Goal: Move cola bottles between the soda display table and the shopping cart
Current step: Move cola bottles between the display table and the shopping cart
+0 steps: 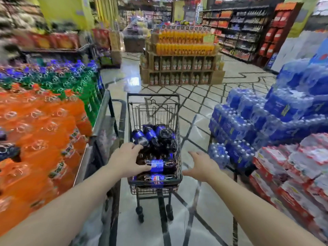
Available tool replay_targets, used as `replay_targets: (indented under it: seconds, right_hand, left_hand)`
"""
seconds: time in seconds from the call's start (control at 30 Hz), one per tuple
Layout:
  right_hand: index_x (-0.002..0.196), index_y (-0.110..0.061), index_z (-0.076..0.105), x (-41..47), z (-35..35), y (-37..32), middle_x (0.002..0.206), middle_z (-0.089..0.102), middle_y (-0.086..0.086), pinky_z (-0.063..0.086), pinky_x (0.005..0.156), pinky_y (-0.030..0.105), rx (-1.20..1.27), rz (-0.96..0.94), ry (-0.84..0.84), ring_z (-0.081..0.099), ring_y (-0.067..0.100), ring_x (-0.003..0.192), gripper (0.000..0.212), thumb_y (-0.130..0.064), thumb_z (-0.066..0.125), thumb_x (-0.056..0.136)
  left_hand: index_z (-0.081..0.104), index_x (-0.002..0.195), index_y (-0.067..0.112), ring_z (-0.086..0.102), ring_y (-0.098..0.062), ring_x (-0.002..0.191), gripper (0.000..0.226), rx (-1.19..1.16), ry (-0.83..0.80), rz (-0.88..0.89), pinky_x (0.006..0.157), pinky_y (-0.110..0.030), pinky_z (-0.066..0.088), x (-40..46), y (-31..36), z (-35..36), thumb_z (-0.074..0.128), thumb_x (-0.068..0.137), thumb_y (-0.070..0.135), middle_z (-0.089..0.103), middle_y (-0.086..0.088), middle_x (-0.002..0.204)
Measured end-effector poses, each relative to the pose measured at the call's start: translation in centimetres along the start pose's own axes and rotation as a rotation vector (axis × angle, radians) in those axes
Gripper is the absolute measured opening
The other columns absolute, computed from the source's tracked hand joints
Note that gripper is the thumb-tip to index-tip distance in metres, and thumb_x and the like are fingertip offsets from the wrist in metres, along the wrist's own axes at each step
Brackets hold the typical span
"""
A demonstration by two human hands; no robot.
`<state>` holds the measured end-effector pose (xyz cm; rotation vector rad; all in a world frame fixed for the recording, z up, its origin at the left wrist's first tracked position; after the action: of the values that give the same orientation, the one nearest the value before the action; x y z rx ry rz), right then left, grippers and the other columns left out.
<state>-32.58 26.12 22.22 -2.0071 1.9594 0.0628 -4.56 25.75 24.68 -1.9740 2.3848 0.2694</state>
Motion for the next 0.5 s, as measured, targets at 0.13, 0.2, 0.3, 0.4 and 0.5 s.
replay_targets:
  seconds: [0.13,0.2,0.3,0.4,0.5]
  right_hand:
    - [0.163,-0.025,0.021,5.2,0.3,0.1,0.154,0.044,0.009,0.047,0.102,0.041,-0.018,-0.025,-0.028,0.046,0.03,0.138,0.103,-0.065,0.071,0.082]
    - [0.163,-0.027,0.021,7.9,0.5,-0.3,0.154,0.044,0.007,0.049,0.101,0.042,-0.004,-0.029,-0.047,0.049,0.029,0.135,0.104,-0.067,0.071,0.081]
    - [0.161,-0.028,0.023,12.1,0.9,-1.2,0.154,0.043,0.005,0.047,0.104,0.042,0.0,-0.026,-0.057,0.05,0.029,0.134,0.101,-0.066,0.072,0.081]
    - [0.162,-0.027,0.023,16.5,1.2,-2.3,0.152,0.045,0.005,0.047,0.103,0.041,-0.009,-0.011,-0.067,0.05,0.028,0.133,0.1,-0.065,0.072,0.083]
    - [0.163,-0.027,0.021,21.1,0.8,-3.7,0.153,0.044,0.006,0.048,0.102,0.041,0.006,0.023,-0.07,0.051,0.028,0.132,0.101,-0.063,0.072,0.084]
  left_hand:
    - [0.04,0.157,0.029,0.047,-0.025,0.136,0.097,-0.011,-0.001,-0.026,0.108,-0.04,0.047,3.4,-1.1,0.7,0.061,0.08,0.085,0.051,-0.002,0.141]
    - [0.038,0.158,0.029,0.044,-0.026,0.14,0.098,-0.008,-0.023,-0.043,0.11,-0.042,0.045,5.5,-2.1,1.2,0.061,0.081,0.085,0.05,-0.003,0.145]
    - [0.036,0.159,0.029,0.042,-0.025,0.143,0.1,0.001,-0.053,-0.046,0.113,-0.044,0.043,9.6,-4.0,1.8,0.06,0.08,0.085,0.049,-0.003,0.148]
    - [0.035,0.16,0.028,0.044,-0.024,0.14,0.1,0.005,-0.061,-0.027,0.11,-0.043,0.045,14.5,-6.1,1.8,0.058,0.082,0.086,0.048,-0.003,0.148]
    - [0.035,0.16,0.026,0.044,-0.025,0.141,0.099,0.021,-0.072,-0.001,0.108,-0.044,0.045,19.8,-7.9,1.5,0.058,0.083,0.084,0.047,-0.003,0.149]
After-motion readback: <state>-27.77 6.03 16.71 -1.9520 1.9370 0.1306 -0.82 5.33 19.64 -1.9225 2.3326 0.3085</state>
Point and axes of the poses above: each hand's wrist, its own x-axis towards the middle knuckle, its own z-axis out of the palm, y = z × x, the point moved 3 cm from there along x, towards the middle knuckle
